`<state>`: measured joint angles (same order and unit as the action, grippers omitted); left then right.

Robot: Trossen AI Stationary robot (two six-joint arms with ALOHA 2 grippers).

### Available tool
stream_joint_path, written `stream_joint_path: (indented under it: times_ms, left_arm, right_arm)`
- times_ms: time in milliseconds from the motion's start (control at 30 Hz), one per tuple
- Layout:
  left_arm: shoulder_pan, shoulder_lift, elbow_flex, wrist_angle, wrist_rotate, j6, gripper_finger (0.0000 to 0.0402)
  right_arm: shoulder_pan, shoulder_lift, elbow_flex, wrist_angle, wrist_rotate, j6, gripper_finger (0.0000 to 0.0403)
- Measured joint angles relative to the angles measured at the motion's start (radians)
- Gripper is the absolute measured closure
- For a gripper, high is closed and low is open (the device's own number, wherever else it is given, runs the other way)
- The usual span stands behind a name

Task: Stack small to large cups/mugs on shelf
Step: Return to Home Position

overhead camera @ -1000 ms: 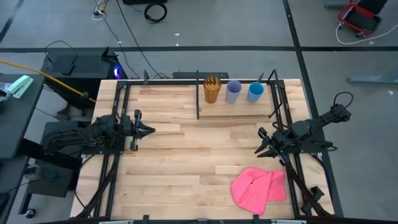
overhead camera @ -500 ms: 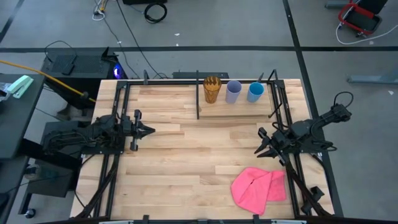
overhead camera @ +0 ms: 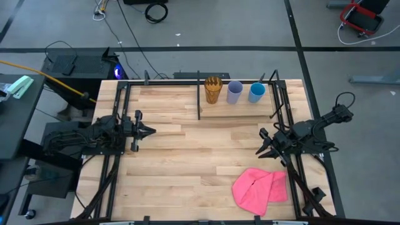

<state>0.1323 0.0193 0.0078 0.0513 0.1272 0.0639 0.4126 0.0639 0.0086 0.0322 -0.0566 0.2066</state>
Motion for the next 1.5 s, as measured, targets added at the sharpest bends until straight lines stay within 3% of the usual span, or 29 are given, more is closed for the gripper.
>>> stream_joint_path:
  times_ms: [1500]
  left_arm:
    - [0.0, 0.0, 0.0, 0.0, 0.0, 0.0, 0.0374]
  right_arm:
    - [0.0, 0.0, 0.0, 0.0, 0.0, 0.0, 0.0314]
